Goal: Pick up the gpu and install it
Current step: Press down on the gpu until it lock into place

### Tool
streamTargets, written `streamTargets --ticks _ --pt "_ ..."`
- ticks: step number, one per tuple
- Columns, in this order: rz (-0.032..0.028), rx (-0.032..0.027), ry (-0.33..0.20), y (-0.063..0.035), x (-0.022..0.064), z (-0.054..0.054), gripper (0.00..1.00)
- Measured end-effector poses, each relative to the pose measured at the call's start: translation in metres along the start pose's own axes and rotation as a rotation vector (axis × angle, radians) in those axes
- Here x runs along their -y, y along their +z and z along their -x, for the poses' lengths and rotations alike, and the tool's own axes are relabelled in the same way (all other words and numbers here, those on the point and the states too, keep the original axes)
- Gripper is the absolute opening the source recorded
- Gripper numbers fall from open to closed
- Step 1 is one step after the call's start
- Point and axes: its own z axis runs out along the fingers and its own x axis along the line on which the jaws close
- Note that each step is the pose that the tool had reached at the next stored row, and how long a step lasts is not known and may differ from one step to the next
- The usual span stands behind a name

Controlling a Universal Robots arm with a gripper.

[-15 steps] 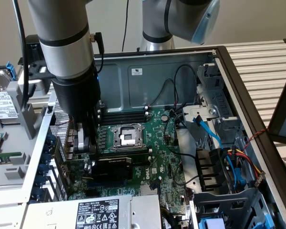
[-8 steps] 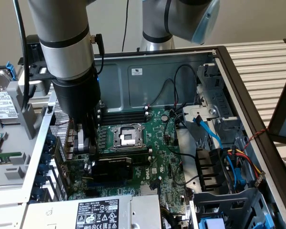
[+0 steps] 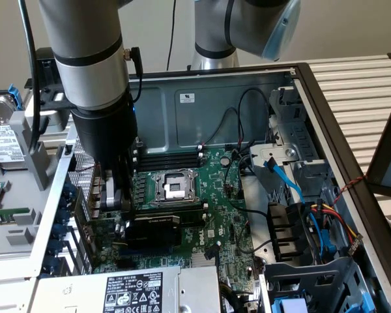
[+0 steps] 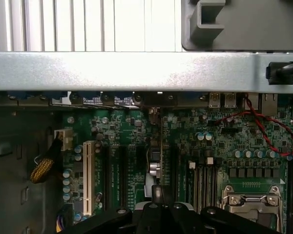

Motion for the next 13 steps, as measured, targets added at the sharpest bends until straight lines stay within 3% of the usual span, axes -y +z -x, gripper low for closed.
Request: streamTargets --ticks 5,13 --pt "0.0051 -0.0002 0.0 0.0 0.0 -0.0013 0.11" --pt "0.0055 0.0005 0.0 0.0 0.0006 -0.0026 0.11"
